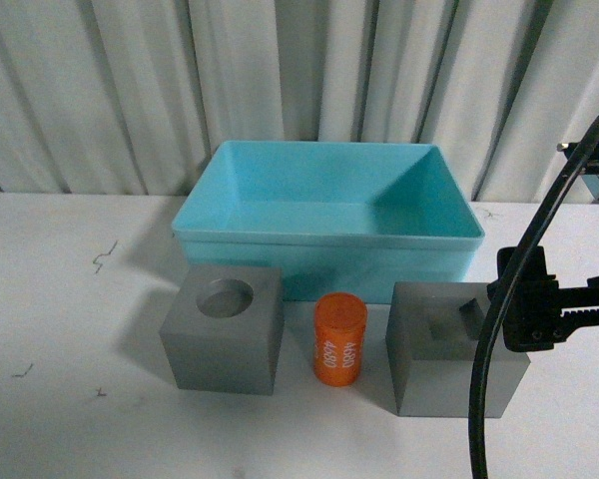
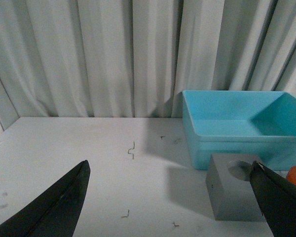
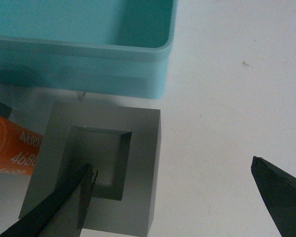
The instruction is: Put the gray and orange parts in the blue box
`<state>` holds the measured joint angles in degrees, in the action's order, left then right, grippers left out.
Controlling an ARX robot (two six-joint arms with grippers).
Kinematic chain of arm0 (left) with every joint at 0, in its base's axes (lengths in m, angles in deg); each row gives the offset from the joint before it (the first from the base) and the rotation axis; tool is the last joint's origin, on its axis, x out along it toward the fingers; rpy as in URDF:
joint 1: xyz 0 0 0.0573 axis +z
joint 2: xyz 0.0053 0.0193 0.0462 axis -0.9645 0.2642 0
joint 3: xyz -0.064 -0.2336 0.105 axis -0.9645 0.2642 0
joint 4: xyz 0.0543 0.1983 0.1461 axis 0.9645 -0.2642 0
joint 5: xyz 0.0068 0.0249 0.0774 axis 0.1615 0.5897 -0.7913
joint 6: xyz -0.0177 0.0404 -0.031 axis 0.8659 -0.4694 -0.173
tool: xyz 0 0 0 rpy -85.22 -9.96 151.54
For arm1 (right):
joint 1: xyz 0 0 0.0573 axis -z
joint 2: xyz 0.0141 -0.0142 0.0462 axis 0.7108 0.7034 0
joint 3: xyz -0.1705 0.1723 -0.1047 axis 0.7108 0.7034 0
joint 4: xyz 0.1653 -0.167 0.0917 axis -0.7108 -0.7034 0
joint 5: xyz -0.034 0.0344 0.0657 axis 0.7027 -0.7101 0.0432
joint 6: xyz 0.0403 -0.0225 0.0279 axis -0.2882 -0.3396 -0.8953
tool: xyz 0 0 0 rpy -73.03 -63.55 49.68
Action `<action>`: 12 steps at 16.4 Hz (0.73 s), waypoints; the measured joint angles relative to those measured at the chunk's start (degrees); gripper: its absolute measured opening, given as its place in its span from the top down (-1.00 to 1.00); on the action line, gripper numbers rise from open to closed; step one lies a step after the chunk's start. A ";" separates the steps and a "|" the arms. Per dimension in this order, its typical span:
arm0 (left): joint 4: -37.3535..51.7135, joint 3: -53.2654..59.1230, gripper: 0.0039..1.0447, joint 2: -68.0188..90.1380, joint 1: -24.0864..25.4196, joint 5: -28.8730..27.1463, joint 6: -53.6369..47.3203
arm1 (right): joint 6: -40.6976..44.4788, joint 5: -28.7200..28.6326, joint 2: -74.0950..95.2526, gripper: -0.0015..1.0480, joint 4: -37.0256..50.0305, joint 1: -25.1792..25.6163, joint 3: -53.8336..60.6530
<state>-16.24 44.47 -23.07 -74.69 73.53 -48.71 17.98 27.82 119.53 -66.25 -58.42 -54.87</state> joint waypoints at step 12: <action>0.00 0.00 -0.88 0.00 0.00 0.00 0.00 | -4.76 0.87 12.00 -0.87 -0.61 -1.90 -6.21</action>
<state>-16.24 44.47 -23.07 -74.69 73.53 -48.71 13.21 28.69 131.53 -66.86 -60.33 -61.08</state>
